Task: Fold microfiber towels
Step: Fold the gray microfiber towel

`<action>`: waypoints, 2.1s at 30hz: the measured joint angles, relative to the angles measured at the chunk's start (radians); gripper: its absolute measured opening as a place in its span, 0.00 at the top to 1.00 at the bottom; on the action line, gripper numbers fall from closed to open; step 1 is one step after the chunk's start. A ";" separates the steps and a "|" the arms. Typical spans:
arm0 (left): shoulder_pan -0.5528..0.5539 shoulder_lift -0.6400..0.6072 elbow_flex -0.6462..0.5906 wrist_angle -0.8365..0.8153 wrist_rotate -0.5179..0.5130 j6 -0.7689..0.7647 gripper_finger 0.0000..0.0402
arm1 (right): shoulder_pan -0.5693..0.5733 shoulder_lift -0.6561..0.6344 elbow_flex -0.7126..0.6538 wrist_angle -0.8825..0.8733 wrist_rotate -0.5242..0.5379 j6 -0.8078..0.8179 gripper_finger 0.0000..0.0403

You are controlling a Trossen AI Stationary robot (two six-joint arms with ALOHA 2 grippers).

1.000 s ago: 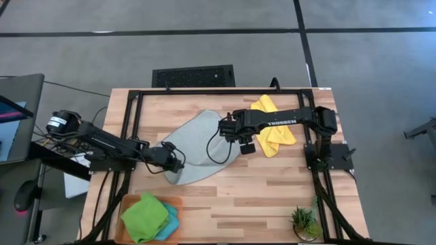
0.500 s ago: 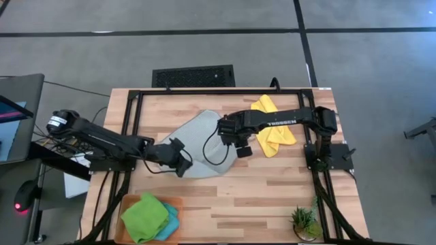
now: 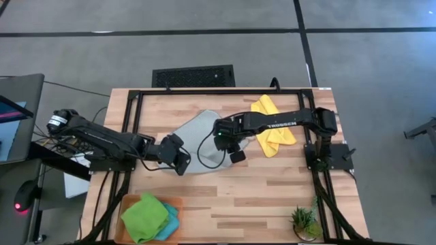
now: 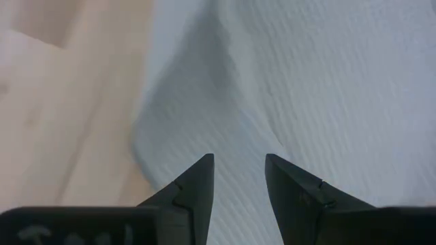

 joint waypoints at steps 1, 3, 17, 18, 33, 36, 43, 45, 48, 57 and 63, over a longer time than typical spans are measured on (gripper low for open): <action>0.000 0.000 0.004 -0.001 -0.009 0.011 1.00 | 0.000 0.000 0.000 0.009 -0.020 -0.001 0.62; 0.000 0.000 0.011 -0.001 -0.024 0.036 1.00 | -0.002 0.002 0.000 0.023 -0.077 -0.021 0.62; 0.000 0.000 0.018 0.013 -0.171 0.154 1.00 | 0.013 0.024 0.001 0.189 -0.146 0.010 0.62; 0.000 0.000 0.018 0.014 -0.177 0.160 1.00 | 0.013 0.031 0.000 0.189 -0.150 0.023 0.62; -0.001 -0.009 0.043 0.011 -0.211 0.220 1.00 | 0.020 0.103 -0.001 0.193 -0.169 0.043 0.62; -0.005 -0.014 0.070 -0.004 -0.225 0.237 1.00 | 0.020 0.102 -0.010 0.176 -0.169 0.044 0.62; -0.026 -0.024 0.168 -0.122 -0.249 0.272 1.00 | 0.020 0.101 -0.109 0.215 -0.123 0.064 0.62; -0.026 -0.024 0.194 -0.174 -0.260 0.259 1.00 | 0.020 0.101 -0.136 0.208 -0.091 0.066 0.62; -0.026 -0.024 0.228 -0.243 -0.270 0.239 1.00 | 0.020 0.101 -0.165 0.207 -0.063 0.077 0.62; -0.026 -0.024 0.270 -0.358 -0.290 0.197 1.00 | 0.022 0.097 -0.201 0.174 0.042 0.117 0.62; -0.026 -0.024 0.273 -0.458 -0.305 0.121 1.00 | 0.029 0.084 -0.203 0.136 0.057 0.116 0.62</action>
